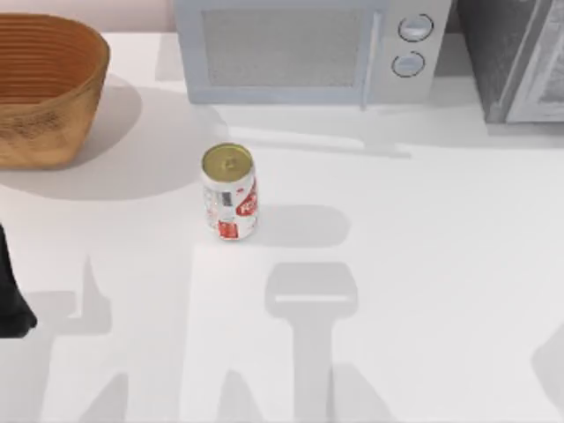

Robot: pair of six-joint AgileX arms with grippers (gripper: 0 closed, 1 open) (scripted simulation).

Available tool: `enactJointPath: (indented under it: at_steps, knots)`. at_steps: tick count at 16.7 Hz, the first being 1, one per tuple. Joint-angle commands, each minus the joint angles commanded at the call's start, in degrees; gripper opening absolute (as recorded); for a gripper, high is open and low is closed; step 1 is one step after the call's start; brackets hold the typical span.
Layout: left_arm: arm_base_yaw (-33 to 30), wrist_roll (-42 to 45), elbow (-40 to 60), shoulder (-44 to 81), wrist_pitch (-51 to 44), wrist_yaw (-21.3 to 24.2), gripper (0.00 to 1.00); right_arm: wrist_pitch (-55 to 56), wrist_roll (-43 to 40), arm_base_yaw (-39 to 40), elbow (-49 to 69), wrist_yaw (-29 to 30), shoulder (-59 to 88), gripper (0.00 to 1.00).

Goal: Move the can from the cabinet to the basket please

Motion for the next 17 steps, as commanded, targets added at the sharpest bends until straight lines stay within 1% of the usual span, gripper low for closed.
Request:
enactJointPath:
  at_steps: [2, 4, 6, 11, 13, 15, 17]
  knots:
    - [0.00, 0.00, 0.00, 0.00, 0.00, 0.00, 1.00, -0.39, -0.11, 6.33, 0.61, 6.34, 0.25, 1.00]
    - [0.00, 0.00, 0.00, 0.00, 0.00, 0.00, 1.00, -0.88, -0.23, 14.87, 1.06, 14.72, 0.43, 1.00]
    - [0.00, 0.00, 0.00, 0.00, 0.00, 0.00, 1.00, -1.41, -0.34, 24.89, 1.28, 24.69, 0.46, 1.00]
    - [0.00, 0.00, 0.00, 0.00, 0.00, 0.00, 1.00, -2.54, -0.57, 52.40, 0.66, 52.14, -0.40, 1.00]
    - [0.00, 0.00, 0.00, 0.00, 0.00, 0.00, 1.00, -2.85, -0.64, 62.29, 0.02, 61.98, -1.06, 1.00]
    - [0.00, 0.00, 0.00, 0.00, 0.00, 0.00, 1.00, -3.06, -0.70, 70.26, -0.75, 69.95, -1.80, 1.00]
    - [0.00, 0.00, 0.00, 0.00, 0.00, 0.00, 1.00, -3.19, -0.75, 75.75, -1.46, 75.45, -2.46, 1.00]
